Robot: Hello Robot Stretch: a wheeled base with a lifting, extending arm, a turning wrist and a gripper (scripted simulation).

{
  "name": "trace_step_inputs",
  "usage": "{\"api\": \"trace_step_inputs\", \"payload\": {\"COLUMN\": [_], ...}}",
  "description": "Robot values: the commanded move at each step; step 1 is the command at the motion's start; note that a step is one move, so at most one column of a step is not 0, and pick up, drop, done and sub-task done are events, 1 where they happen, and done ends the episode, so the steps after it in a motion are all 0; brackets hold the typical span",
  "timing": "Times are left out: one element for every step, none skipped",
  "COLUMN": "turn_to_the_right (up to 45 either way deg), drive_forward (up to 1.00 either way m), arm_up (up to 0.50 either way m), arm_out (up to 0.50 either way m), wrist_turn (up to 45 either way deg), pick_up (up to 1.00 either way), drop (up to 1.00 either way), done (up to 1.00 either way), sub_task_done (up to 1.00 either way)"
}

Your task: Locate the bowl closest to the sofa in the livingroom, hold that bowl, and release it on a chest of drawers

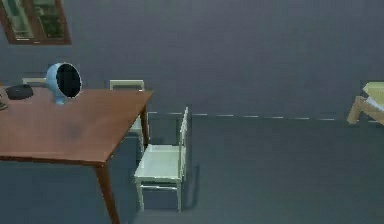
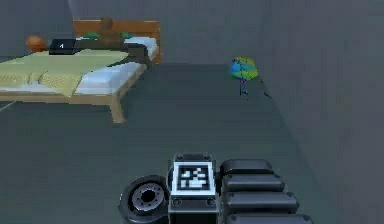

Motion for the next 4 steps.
{"api": "trace_step_inputs", "payload": {"turn_to_the_right": [-45.0, -12.0, 0.0, -24.0], "drive_forward": [0.0, 0.0, 0.7, 0.0], "arm_up": [0.0, 0.0, 0.0, 0.0], "arm_out": [0.0, 0.0, 0.0, 0.0], "wrist_turn": [0.0, 0.0, 0.0, 0.0], "pick_up": [0.0, 0.0, 0.0, 0.0], "drop": [0.0, 0.0, 0.0, 0.0], "done": [0.0, 0.0, 0.0, 0.0], "sub_task_done": [0.0, 0.0, 0.0, 0.0]}}
